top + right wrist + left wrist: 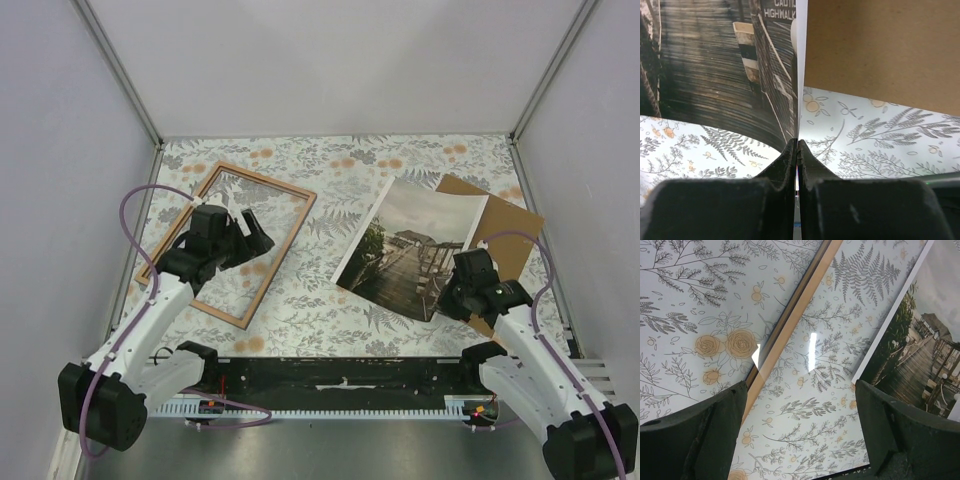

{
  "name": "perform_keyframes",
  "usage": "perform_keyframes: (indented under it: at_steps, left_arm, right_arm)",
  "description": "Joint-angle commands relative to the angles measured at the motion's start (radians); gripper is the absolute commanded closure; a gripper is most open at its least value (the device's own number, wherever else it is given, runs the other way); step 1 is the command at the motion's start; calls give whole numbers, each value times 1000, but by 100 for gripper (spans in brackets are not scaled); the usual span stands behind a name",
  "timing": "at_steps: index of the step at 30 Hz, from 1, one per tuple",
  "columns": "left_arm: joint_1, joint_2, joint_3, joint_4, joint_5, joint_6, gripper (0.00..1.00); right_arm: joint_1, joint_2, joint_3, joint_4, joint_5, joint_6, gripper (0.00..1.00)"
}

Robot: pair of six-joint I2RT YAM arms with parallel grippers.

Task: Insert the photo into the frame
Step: Adjust the photo within the frame body.

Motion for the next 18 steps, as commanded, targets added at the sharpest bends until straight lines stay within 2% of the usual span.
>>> perform_keyframes:
  at_steps: [1,4,6,7,10,11,15,18]
  left_arm:
    - [5,3,-18,78,20,-51,6]
    - [5,18,-22,92,-3,-72,6]
    - [5,31,-27,104,-29,-92,6]
    - [5,35,-30,112,-46,-107,6]
    - [5,54,-39,142,-103,-138,6]
    - [5,63,-42,158,-120,-149,6]
    - [6,126,-32,211,-174,-149,6]
    - [23,187,-15,243,-183,-112,5]
  right_arm:
    - [-62,-7,60,-74,18,-49,93]
    - [-78,-5,71,-94,5,-51,90]
    - [-81,-8,86,-118,13,-52,84]
    - [-82,-13,100,-138,28,-51,74]
    - [-82,-34,161,-207,53,-43,30]
    - [-82,-40,186,-227,51,-45,24]
    - [-82,-60,281,-226,8,-74,18]
    - [-81,-28,313,-148,-76,-101,18]
